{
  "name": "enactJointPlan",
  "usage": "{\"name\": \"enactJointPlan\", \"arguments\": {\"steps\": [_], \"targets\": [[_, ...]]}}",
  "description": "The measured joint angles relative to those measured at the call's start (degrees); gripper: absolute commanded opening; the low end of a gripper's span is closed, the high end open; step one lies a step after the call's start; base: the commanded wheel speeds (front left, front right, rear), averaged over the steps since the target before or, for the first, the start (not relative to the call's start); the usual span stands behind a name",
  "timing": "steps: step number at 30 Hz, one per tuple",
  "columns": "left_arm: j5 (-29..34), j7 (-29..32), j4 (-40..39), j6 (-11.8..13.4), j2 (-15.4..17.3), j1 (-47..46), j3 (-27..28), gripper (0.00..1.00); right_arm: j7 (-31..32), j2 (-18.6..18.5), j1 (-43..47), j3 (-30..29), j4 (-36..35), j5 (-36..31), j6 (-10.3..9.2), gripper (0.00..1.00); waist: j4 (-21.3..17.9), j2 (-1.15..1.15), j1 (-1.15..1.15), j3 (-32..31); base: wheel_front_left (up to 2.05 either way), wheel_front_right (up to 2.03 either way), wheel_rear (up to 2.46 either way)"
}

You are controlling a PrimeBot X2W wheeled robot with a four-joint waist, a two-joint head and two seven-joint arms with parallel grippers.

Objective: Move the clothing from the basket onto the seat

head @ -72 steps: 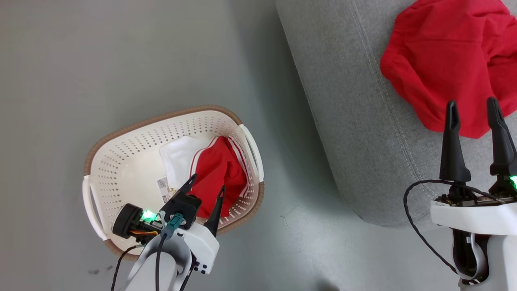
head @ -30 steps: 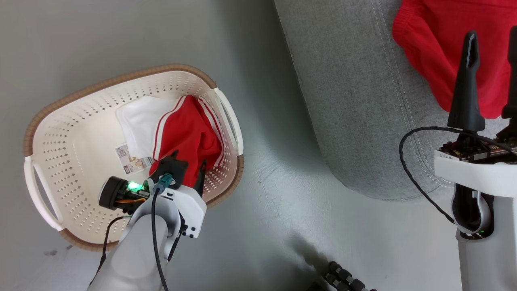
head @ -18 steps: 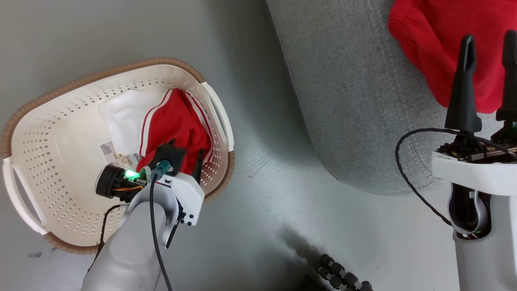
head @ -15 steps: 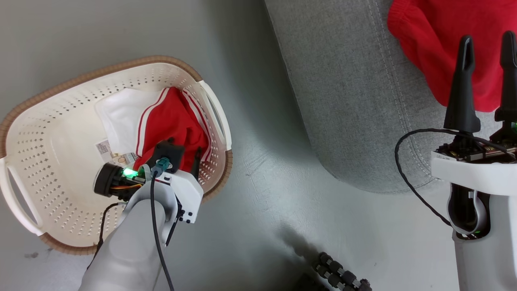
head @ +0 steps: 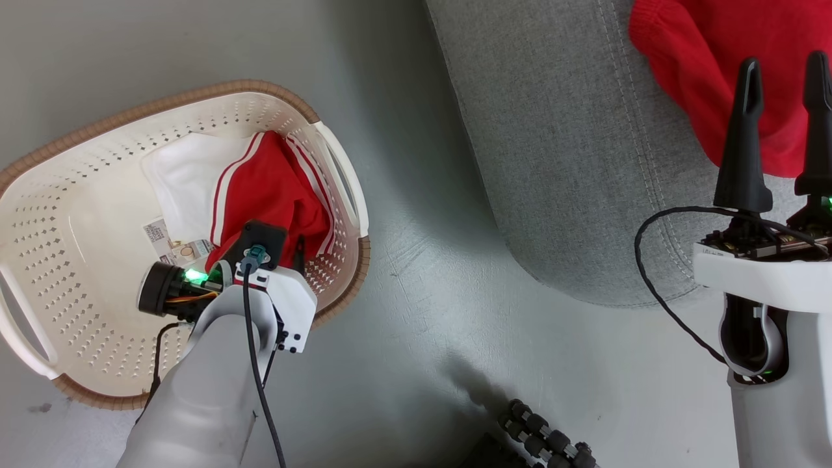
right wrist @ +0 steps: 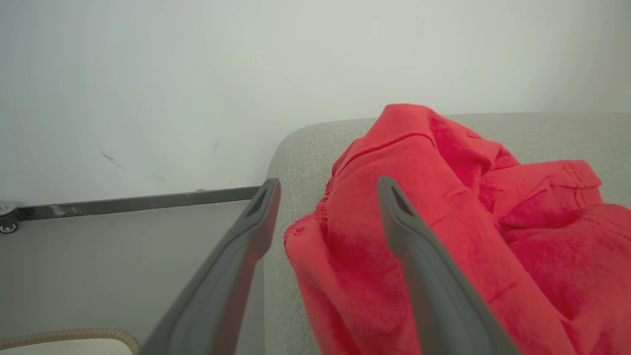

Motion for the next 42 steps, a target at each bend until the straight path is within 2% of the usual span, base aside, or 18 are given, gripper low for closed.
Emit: {"name": "enactJointPlan", "arguments": {"steps": [1, 2, 4, 5, 16, 30, 35, 42], "targets": [[0.0, -0.01, 0.26, 0.0, -0.02, -0.03, -0.05, 0.85, 0.0, 0.0, -0.05, -0.01, 0.03, -0.01, 0.0, 1.0, 0.01, 0.0, 0.0, 0.0, 0.0, 0.0, 0.0], [0.0, -0.01, 0.52, -0.01, -0.03, -0.03, -0.09, 0.59, 0.0, 0.0, -0.12, -0.04, 0.03, -0.02, 0.0, 1.0, 0.03, 0.0, 0.0, -0.02, 0.0, 0.0, 0.0], [-0.01, -0.07, 0.77, -0.01, -0.03, -0.05, -0.09, 0.16, 0.0, 0.0, -0.18, -0.11, 0.02, -0.02, 0.0, 1.0, 0.09, 0.0, 0.0, -0.08, 0.0, 0.0, 0.0], [-0.01, -0.18, 0.88, -0.01, -0.04, -0.08, -0.09, 0.0, 0.0, 0.0, -0.18, -0.2, 0.01, -0.02, 0.0, 1.0, 0.13, 0.0, 0.0, -0.12, 0.0, 0.0, 0.0], [-2.23, -2.4, 1.71, -0.05, -0.26, -0.57, 0.99, 0.0, -0.01, 0.0, -1.28, -1.1, -0.2, -0.47, 0.0, 1.0, 1.19, 0.0, 0.0, -1.11, 0.0, 0.0, 0.0], [-3.82, -4.57, -2.21, 0.02, -0.44, -1.15, 2.71, 0.0, -0.16, -0.02, -3.37, -0.43, 1.29, -0.62, 0.0, 1.0, 4.17, 0.0, 0.0, -4.39, 0.0, 0.0, 0.0], [-3.64, -4.57, -5.41, 0.02, -0.25, -1.08, 2.69, 0.0, -0.16, -0.03, -3.36, -0.37, 2.55, -1.34, 0.0, 1.0, 5.26, 0.0, 0.0, -6.05, 0.0, 0.0, 0.0], [-3.76, -4.58, -15.01, 0.27, -0.33, -0.48, 3.98, 0.0, -0.16, -0.04, -3.38, -0.42, 3.87, -2.82, 0.0, 1.0, 6.91, 0.0, 0.0, -8.63, 0.0, 0.0, 0.0]]}}
